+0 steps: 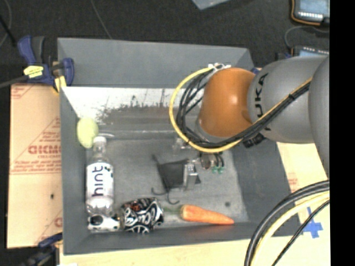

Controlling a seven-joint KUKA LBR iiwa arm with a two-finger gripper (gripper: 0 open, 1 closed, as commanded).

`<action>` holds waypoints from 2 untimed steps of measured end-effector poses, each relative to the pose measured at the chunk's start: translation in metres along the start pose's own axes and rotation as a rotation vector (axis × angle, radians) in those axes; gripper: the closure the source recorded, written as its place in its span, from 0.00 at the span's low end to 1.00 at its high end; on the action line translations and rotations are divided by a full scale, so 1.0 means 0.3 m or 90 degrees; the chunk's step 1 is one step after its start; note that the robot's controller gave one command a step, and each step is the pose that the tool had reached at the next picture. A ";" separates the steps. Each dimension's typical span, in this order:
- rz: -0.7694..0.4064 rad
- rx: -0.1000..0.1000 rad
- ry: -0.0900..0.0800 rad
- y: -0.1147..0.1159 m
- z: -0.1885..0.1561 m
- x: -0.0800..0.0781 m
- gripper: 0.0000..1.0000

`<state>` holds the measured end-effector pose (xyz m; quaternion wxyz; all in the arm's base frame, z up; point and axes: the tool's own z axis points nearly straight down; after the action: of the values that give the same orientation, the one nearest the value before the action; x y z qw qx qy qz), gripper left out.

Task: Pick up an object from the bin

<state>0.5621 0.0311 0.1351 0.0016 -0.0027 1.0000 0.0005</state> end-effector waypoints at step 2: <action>0.056 0.001 0.000 -0.060 0.215 -0.046 0.00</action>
Offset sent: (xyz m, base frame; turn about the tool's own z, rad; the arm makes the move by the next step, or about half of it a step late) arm 0.0136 -0.0167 -0.0651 0.0885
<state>0.5762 0.0134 0.0705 0.0015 0.0412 0.9992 0.0001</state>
